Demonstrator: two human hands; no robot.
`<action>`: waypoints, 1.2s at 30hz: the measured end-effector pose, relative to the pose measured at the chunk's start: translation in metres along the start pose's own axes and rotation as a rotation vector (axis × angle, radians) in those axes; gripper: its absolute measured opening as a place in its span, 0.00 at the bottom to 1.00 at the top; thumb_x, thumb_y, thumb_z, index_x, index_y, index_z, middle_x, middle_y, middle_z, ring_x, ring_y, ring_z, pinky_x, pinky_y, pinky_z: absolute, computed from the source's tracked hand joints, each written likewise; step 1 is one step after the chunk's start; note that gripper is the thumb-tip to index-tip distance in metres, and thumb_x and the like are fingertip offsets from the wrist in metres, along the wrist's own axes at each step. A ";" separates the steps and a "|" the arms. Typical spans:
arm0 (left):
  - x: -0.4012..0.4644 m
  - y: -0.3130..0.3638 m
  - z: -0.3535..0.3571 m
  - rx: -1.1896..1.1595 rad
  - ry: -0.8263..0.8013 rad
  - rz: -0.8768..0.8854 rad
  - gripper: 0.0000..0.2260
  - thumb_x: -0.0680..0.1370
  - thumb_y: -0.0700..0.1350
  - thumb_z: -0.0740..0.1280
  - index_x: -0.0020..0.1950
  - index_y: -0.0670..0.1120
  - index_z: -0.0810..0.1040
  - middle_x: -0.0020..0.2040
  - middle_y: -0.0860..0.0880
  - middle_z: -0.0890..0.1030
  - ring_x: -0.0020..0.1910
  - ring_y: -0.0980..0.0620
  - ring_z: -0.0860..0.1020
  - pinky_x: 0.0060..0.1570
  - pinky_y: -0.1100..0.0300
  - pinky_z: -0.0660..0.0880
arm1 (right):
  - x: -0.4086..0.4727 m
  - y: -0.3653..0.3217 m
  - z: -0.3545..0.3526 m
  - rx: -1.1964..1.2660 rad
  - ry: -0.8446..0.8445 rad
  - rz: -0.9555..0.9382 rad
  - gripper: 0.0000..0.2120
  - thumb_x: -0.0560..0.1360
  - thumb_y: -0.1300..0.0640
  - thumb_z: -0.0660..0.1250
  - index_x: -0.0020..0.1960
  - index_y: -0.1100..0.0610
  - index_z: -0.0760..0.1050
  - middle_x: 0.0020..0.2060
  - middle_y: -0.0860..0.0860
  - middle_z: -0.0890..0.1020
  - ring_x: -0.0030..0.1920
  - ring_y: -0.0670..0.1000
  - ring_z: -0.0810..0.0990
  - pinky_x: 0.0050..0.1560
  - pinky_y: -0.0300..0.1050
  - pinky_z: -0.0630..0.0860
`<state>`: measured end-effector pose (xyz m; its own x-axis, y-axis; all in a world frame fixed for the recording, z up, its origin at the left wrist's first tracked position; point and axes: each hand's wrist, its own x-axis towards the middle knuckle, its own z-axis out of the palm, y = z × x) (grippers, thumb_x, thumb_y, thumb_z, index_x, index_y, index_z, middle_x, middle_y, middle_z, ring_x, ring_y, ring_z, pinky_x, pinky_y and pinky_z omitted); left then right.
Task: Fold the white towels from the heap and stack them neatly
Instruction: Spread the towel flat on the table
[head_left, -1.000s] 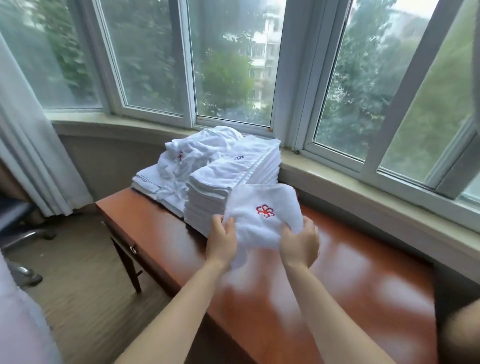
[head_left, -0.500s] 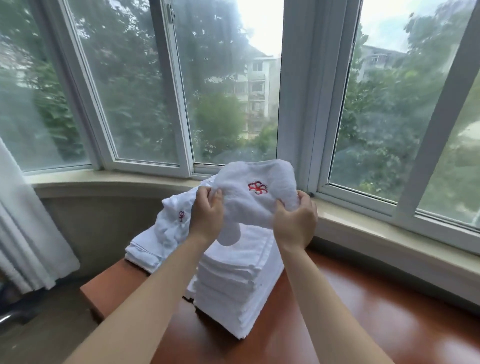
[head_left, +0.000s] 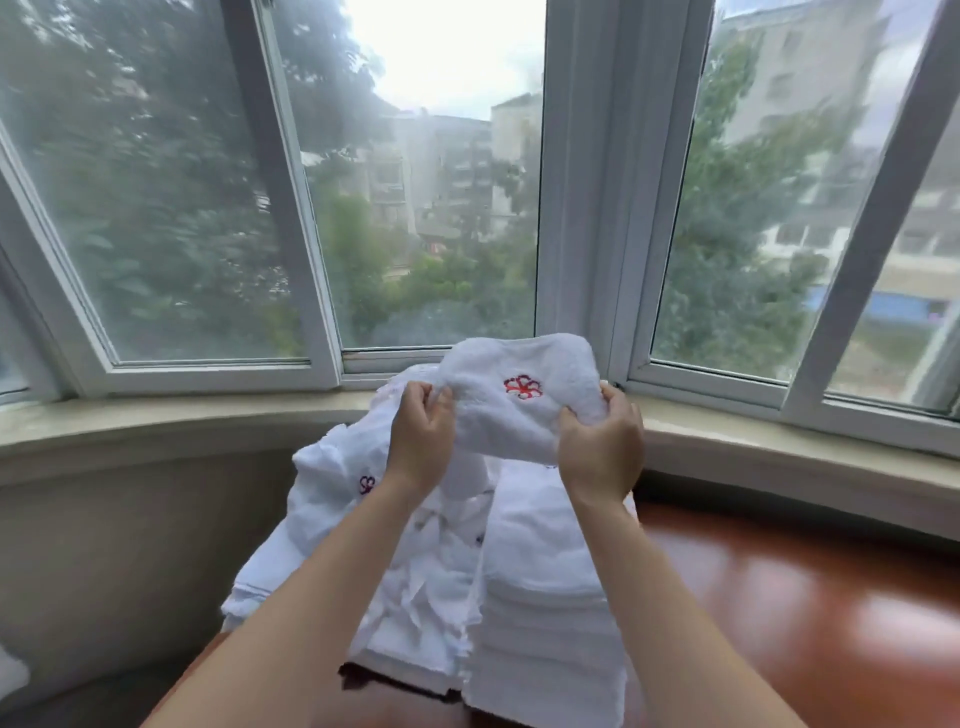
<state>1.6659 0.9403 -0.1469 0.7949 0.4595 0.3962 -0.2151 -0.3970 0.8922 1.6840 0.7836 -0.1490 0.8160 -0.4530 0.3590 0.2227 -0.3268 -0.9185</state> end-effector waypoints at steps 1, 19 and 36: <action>0.006 -0.007 -0.006 -0.018 -0.029 0.000 0.11 0.82 0.44 0.60 0.40 0.46 0.65 0.35 0.51 0.68 0.33 0.54 0.66 0.31 0.67 0.65 | -0.007 -0.005 0.007 -0.021 0.033 0.010 0.22 0.71 0.61 0.70 0.65 0.59 0.75 0.57 0.55 0.78 0.59 0.57 0.75 0.56 0.46 0.71; 0.069 -0.045 0.009 0.018 -0.316 0.024 0.12 0.81 0.45 0.61 0.38 0.49 0.67 0.35 0.54 0.70 0.35 0.55 0.68 0.39 0.56 0.65 | -0.010 0.003 0.030 -0.148 0.212 -0.003 0.20 0.69 0.63 0.73 0.60 0.62 0.77 0.56 0.57 0.78 0.56 0.58 0.76 0.52 0.42 0.67; 0.150 -0.097 -0.016 0.325 -0.925 0.172 0.20 0.76 0.60 0.66 0.38 0.45 0.69 0.35 0.50 0.71 0.40 0.48 0.70 0.35 0.57 0.62 | -0.083 0.046 0.062 -0.607 -0.441 0.185 0.37 0.74 0.60 0.68 0.77 0.45 0.56 0.73 0.45 0.61 0.71 0.46 0.64 0.65 0.41 0.68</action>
<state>1.7971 1.0603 -0.1710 0.9267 -0.3699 0.0668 -0.3133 -0.6617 0.6812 1.6595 0.8577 -0.2311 0.9768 -0.2139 -0.0073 -0.1655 -0.7336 -0.6592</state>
